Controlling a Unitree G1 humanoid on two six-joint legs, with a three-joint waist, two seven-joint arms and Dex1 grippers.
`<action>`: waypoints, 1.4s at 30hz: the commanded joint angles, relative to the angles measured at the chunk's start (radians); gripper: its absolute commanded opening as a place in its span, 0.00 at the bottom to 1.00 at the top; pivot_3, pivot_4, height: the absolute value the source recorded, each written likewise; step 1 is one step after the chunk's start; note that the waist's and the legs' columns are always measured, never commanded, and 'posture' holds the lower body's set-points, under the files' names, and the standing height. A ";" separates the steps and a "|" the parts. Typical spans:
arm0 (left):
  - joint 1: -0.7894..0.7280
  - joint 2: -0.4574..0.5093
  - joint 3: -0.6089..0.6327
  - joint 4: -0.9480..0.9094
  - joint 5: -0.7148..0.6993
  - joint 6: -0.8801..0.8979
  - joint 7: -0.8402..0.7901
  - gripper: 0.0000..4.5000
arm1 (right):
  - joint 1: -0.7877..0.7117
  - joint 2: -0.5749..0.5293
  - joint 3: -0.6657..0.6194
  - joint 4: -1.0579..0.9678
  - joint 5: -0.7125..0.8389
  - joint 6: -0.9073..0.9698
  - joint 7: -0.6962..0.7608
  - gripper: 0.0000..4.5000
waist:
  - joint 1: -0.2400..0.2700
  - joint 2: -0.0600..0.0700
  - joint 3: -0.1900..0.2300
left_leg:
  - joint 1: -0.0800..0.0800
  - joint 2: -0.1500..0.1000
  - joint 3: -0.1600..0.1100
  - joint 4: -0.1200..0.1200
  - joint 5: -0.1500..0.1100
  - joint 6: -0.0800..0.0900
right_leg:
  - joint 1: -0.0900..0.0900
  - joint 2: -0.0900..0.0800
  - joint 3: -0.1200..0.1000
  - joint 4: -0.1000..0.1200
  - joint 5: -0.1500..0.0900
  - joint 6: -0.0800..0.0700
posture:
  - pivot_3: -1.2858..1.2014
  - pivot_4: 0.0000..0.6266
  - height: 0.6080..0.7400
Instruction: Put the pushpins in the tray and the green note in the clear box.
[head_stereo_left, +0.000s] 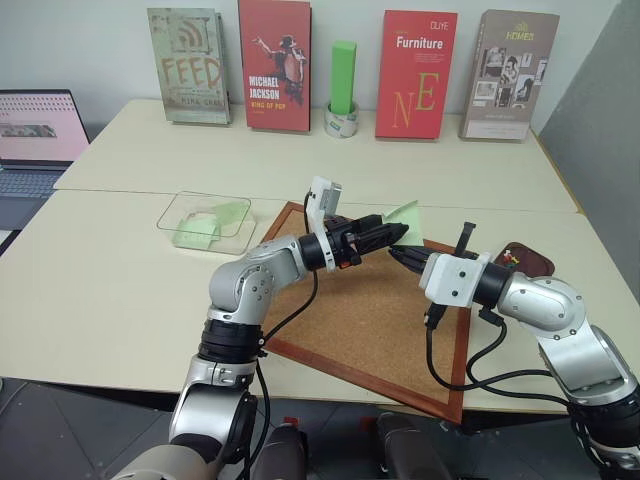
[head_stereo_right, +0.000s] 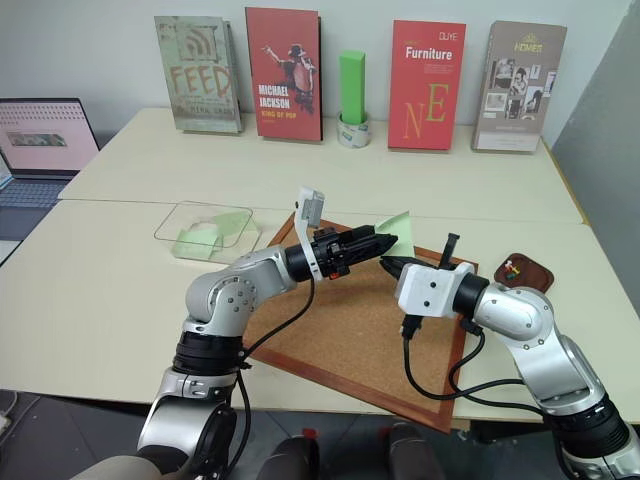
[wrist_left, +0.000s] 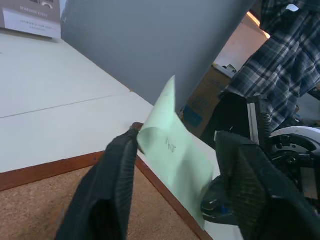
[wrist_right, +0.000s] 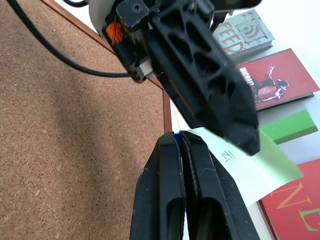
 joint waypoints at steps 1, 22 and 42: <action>-0.021 -0.008 -0.003 -0.005 0.003 -0.028 -0.001 0.37 | -0.012 0.010 -0.007 -0.024 -0.007 -0.014 0.000 0.00 | 0.000 0.000 0.000 | 0.000 0.000 0.000 0.000 0.000 0.000 | 0.000 0.000 0.000 0.000 0.000 0.000 | 0.52 0.24 1.00; -0.021 -0.002 -0.029 0.034 0.054 -0.109 -0.011 0.00 | 0.012 0.056 -0.060 -0.071 -0.007 -0.063 -0.053 0.00 | 0.001 0.000 0.000 | 0.000 0.000 0.000 0.001 0.000 0.000 | 0.000 0.000 0.000 0.001 0.000 0.000 | 0.52 0.24 1.00; 0.001 0.030 -0.051 0.018 0.115 -0.177 -0.031 0.00 | 0.272 0.174 -0.433 -0.039 0.149 0.164 -0.205 0.00 | 0.013 0.000 0.000 | 0.001 -0.001 -0.001 0.003 0.000 0.000 | 0.002 0.000 0.000 0.002 0.000 0.000 | 0.52 0.24 1.00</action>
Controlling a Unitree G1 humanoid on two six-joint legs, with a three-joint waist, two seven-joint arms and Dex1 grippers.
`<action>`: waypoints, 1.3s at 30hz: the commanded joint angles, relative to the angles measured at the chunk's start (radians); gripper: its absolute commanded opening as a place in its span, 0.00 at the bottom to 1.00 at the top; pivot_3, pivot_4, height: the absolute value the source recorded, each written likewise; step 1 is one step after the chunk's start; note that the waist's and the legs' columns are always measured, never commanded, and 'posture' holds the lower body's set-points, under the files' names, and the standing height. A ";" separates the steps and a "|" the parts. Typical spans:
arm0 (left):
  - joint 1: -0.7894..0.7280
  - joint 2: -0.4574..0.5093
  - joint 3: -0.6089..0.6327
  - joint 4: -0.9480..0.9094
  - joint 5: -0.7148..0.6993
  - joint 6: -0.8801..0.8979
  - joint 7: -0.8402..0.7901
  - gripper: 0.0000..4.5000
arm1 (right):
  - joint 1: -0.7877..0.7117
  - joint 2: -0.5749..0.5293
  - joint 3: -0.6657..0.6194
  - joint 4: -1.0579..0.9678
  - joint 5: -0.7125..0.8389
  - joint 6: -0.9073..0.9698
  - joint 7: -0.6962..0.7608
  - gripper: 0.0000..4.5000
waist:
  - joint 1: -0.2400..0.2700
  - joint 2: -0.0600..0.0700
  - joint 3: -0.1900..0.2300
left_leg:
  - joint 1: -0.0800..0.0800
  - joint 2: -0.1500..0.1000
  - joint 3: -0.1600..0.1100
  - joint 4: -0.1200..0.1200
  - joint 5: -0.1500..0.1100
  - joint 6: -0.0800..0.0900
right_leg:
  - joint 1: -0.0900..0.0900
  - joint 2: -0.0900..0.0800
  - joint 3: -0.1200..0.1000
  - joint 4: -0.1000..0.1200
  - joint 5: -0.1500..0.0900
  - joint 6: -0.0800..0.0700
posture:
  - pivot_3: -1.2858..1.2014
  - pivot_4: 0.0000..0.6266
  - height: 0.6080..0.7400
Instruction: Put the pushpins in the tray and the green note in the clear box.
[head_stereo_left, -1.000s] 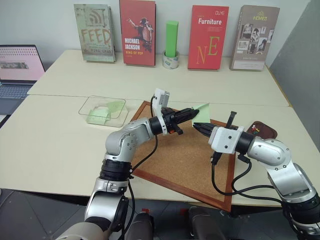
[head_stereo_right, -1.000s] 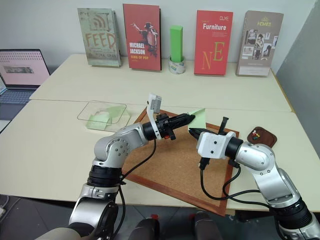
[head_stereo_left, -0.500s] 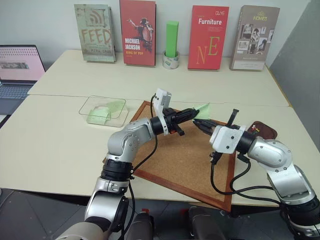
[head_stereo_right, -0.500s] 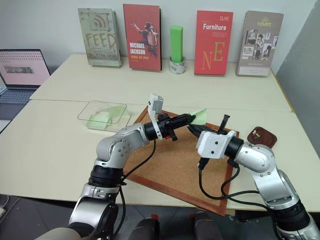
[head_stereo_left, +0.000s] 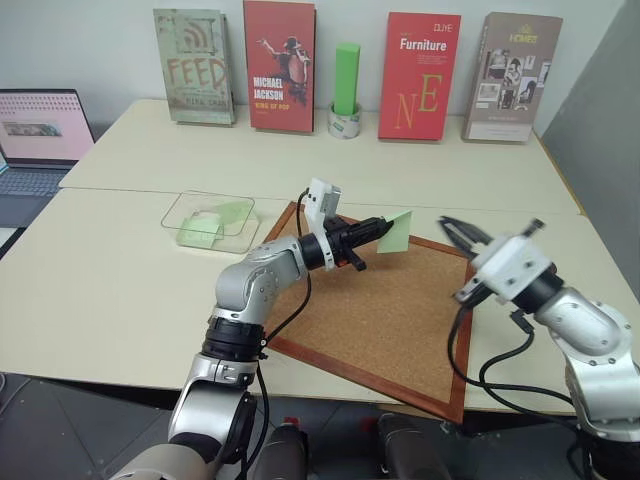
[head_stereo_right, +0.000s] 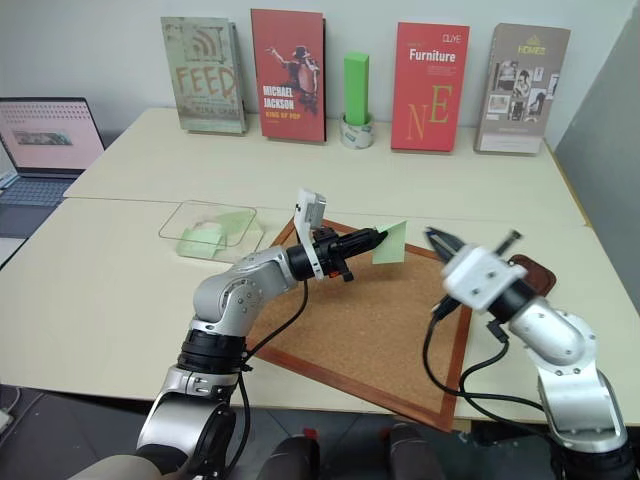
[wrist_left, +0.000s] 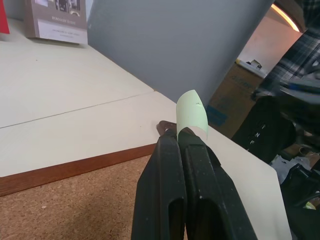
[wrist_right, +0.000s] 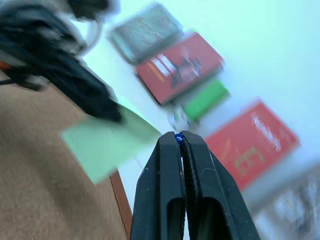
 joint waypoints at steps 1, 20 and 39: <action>0.007 0.016 -0.018 -0.060 0.020 -0.043 -0.017 0.00 | 0.043 -0.016 -0.093 0.088 0.034 0.062 -0.021 0.00 | 0.000 0.000 0.000 | 0.000 0.000 0.000 0.000 0.000 0.000 | 0.000 0.000 0.000 0.000 0.000 0.000 | 0.52 0.24 1.00; 0.082 0.061 -0.077 -0.143 0.080 -0.123 -0.032 0.00 | -0.147 -0.214 -0.012 0.636 -0.090 0.146 -0.032 0.12 | -0.010 0.001 0.000 | 0.001 0.000 0.002 0.000 0.000 0.000 | 0.000 0.000 0.002 0.001 0.000 0.000 | 0.52 0.24 1.00; 0.108 0.163 -0.072 -0.208 0.156 -0.195 -0.055 0.00 | -0.149 -0.207 -0.098 0.390 0.060 0.170 0.029 0.99 | -0.018 0.001 0.000 | 0.001 0.000 0.002 0.000 0.000 0.000 | 0.000 0.000 0.002 0.001 0.000 0.001 | 0.52 0.24 1.00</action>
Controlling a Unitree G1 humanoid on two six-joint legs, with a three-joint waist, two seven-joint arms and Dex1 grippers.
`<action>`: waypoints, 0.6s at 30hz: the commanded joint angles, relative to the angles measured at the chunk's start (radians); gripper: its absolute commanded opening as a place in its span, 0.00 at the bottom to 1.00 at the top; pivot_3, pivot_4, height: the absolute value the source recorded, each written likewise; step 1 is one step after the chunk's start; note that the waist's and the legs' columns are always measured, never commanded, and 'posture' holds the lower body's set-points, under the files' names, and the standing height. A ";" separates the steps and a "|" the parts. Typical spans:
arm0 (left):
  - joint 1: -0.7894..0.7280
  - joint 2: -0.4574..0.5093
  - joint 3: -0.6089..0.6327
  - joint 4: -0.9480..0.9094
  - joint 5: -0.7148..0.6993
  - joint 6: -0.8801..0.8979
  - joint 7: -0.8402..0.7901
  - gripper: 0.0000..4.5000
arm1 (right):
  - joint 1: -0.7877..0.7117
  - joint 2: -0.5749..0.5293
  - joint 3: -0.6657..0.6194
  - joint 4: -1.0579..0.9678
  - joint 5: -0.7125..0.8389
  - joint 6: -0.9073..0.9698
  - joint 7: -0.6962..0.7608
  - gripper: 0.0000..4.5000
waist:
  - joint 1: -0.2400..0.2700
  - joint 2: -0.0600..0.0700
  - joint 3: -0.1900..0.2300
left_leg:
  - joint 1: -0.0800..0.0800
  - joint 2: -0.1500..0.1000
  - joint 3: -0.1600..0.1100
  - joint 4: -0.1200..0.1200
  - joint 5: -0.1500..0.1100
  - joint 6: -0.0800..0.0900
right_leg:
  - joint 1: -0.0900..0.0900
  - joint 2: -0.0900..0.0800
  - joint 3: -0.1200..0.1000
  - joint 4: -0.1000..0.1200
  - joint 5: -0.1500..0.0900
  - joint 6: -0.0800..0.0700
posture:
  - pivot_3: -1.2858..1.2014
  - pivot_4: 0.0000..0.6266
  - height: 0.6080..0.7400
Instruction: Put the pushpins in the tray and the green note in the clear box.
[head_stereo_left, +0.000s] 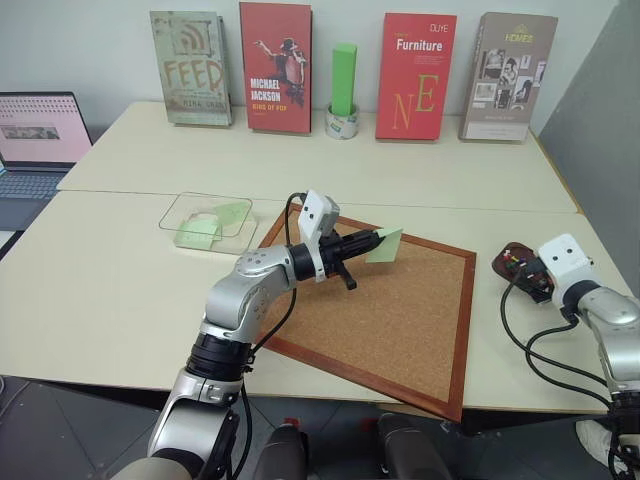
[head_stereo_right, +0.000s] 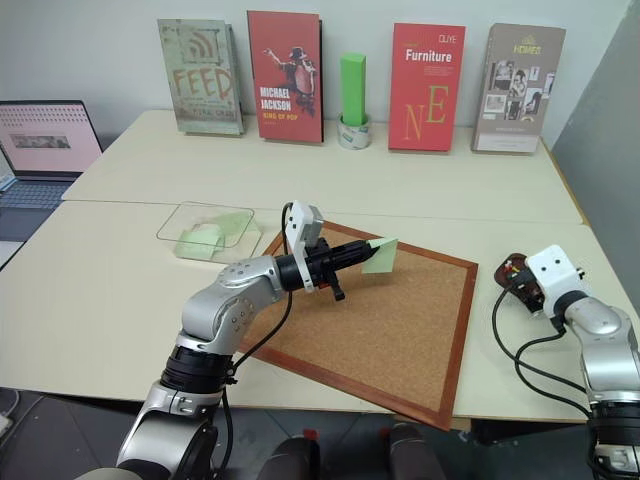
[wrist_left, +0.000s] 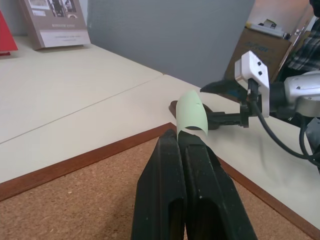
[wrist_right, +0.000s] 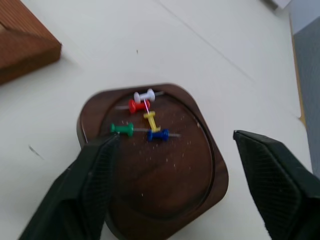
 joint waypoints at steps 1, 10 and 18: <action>0.023 0.084 0.028 -0.109 0.037 -0.048 -0.011 0.00 | -0.003 0.006 -0.082 -0.214 0.157 0.015 0.082 0.99 | -0.004 0.000 0.000 | 0.000 0.000 0.000 0.000 0.000 0.000 | 0.000 0.000 0.000 0.000 0.000 0.000 | 0.52 0.24 1.00; 0.065 0.372 0.139 -0.072 0.150 -0.175 -0.031 0.00 | -0.139 0.092 0.091 -0.506 0.515 0.234 0.245 0.99 | -0.006 0.000 0.002 | 0.002 0.001 0.000 0.001 0.000 0.000 | -0.001 0.001 -0.001 0.004 -0.003 -0.006 | 0.52 0.24 1.00; -0.128 0.499 0.146 0.303 0.354 -0.234 0.108 0.00 | -0.348 0.156 0.350 -0.447 0.532 0.328 0.327 0.99 | 0.000 -0.001 0.002 | -0.001 0.002 0.000 0.001 0.000 0.000 | -0.006 0.001 -0.002 0.009 -0.002 -0.002 | 0.52 0.24 1.00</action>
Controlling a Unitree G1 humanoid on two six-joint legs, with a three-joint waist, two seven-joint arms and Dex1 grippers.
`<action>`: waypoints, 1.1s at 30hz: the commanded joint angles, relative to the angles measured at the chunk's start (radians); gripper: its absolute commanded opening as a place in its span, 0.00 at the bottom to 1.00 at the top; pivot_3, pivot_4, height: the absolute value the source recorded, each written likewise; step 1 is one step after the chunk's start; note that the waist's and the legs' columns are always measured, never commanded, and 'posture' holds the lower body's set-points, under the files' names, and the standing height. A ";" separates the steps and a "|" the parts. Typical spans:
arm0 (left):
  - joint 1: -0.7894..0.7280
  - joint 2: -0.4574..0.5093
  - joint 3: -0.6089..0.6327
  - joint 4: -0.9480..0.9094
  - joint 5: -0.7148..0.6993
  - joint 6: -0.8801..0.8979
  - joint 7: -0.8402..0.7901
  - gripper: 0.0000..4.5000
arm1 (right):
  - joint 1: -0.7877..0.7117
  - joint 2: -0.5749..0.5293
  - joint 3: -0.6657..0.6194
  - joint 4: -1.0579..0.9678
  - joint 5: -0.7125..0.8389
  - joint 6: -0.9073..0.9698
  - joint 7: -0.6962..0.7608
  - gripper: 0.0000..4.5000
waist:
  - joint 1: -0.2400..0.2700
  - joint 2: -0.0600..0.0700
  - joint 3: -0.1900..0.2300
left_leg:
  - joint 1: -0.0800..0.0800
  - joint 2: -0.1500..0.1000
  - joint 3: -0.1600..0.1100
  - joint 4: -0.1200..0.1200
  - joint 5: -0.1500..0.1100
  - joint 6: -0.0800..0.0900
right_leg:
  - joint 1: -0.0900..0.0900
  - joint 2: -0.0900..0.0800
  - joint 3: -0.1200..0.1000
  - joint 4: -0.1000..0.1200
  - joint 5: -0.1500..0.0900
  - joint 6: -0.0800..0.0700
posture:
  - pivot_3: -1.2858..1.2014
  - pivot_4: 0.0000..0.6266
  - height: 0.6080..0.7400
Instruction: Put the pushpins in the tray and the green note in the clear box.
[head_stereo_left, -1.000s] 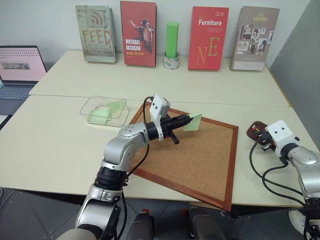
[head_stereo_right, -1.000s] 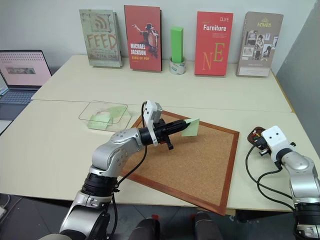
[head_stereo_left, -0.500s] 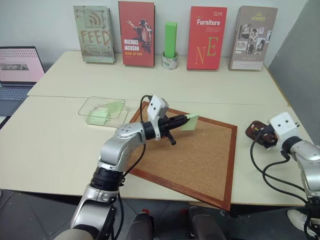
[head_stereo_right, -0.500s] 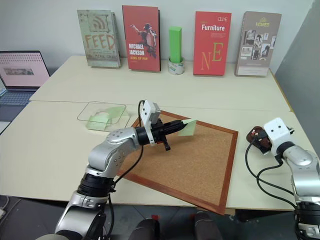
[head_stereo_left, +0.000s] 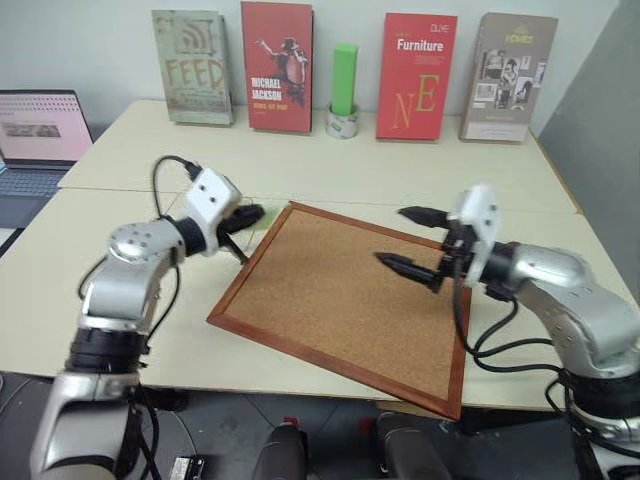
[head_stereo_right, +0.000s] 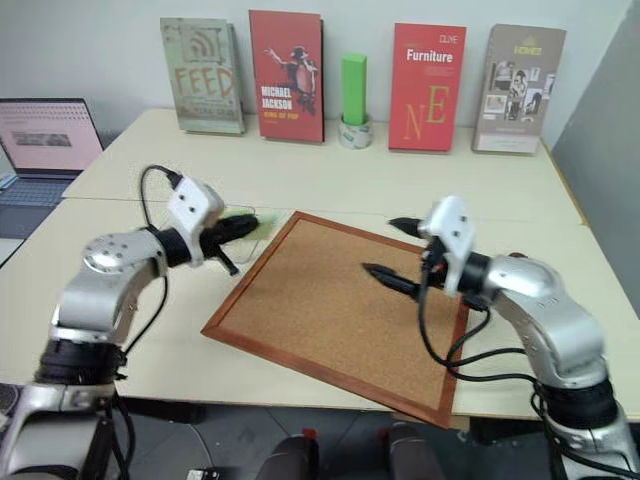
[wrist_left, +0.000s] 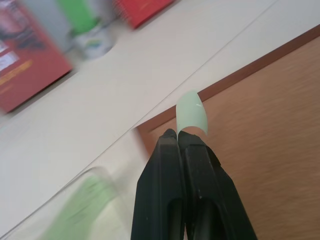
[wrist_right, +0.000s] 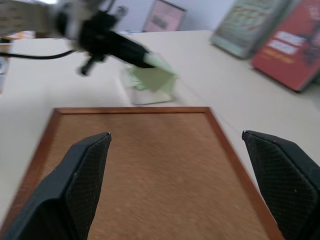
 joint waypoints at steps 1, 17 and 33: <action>-0.079 0.025 0.006 0.116 0.069 -0.044 0.050 0.00 | -0.048 0.010 0.048 0.014 -0.003 0.008 0.027 0.99 | 0.002 0.000 0.000 | -0.001 0.000 0.000 -0.001 0.000 0.000 | -0.001 0.000 0.000 0.000 0.000 0.000 | 0.52 0.24 1.00; -0.173 0.030 -0.028 0.340 0.152 -0.089 0.021 0.33 | -0.059 0.011 0.095 0.028 -0.069 -0.001 0.017 1.00 | 0.002 0.000 0.000 | -0.006 0.000 0.000 0.000 0.000 0.000 | -0.007 0.000 -0.001 0.004 -0.002 -0.003 | 0.52 0.24 1.00; -0.143 0.064 0.036 0.220 0.084 0.009 -0.042 0.81 | -0.046 0.031 0.027 0.005 -0.022 0.016 -0.004 1.00 | -0.001 0.000 0.000 | -0.005 0.000 0.000 0.000 0.000 0.000 | -0.007 0.000 -0.001 0.004 -0.002 -0.003 | 0.52 0.24 1.00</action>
